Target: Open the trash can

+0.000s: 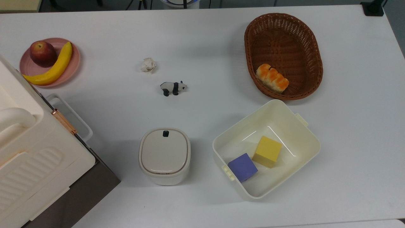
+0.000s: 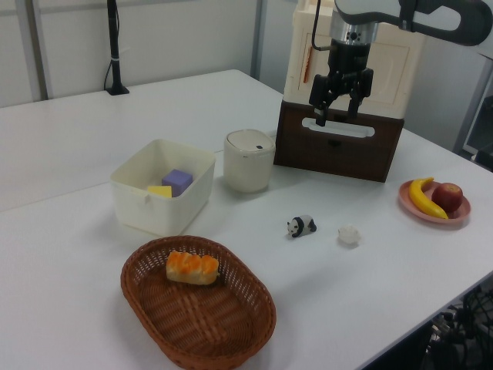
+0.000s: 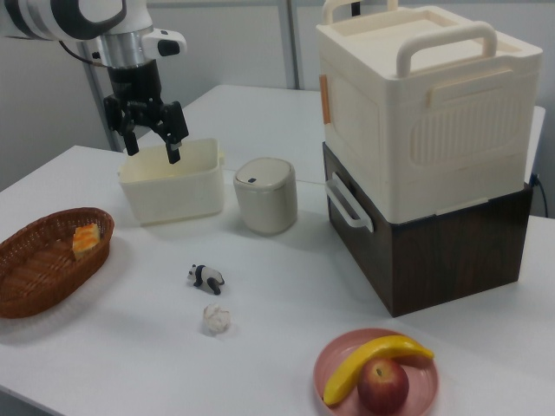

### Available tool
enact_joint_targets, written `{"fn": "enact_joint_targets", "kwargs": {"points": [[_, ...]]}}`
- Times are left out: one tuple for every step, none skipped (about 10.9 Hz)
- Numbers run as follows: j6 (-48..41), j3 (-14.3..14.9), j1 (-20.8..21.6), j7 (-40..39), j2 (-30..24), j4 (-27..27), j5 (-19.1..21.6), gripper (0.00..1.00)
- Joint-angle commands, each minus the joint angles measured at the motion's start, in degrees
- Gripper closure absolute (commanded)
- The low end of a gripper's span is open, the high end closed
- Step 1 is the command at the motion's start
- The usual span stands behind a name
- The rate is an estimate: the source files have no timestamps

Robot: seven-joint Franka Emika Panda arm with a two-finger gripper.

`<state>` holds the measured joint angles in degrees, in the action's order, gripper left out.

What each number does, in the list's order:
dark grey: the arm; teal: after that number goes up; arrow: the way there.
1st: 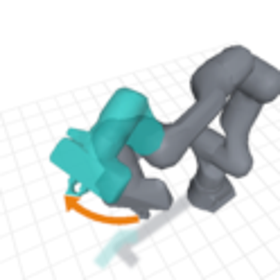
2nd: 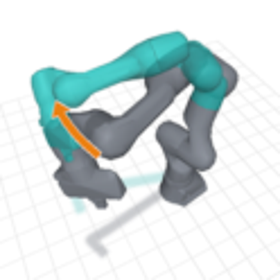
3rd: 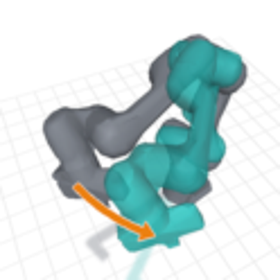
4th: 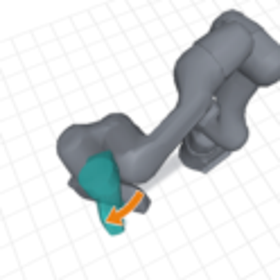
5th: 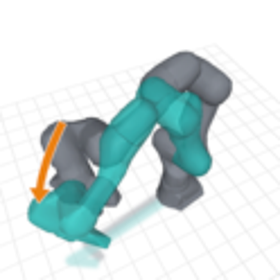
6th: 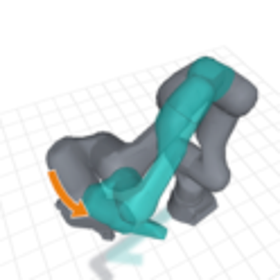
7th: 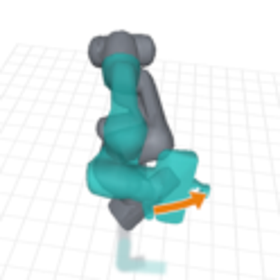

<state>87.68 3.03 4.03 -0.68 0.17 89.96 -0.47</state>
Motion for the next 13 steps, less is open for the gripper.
{"fn": "enact_joint_targets", "kwargs": {"points": [[-0.34,-4.82,-1.03,-1.0,0.44,0.9,-4.93,0.0],[-0.15,-4.87,-1.48,-1.08,0.36,0.83,-4.37,0.0],[-0.23,-4.87,-1.48,-1.17,0.36,0.74,-4.19,0.0],[-0.23,-4.79,-1.48,-1.17,0.36,0.74,-4.19,0.0],[-0.23,-4.79,-1.48,-1.08,0.36,0.74,-4.19,0.0],[-0.23,-4.79,-1.48,-1.17,0.36,0.74,-4.19,0.0],[-0.23,-4.79,-1.48,-1.17,0.36,0.74,-4.19,0.0],[-0.23,-4.79,-1.48,-1.26,0.44,0.66,-4.19,0.0],[-0.23,-4.79,-1.48,-1.26,0.44,0.66,-4.19,0.0],[-0.06,-4.79,-1.39,-1.17,0.44,0.83,-4.19,0.0],[0.81,-4.7,-1.48,-1.17,0.97,1.01,-4.37,0.28],[2.91,-4.7,-1.48,-1.17,1.14,1.01,-4.19,0.93],[5.54,-4.7,-1.48,-1.34,1.67,1.27,-4.37,1.0]]}}
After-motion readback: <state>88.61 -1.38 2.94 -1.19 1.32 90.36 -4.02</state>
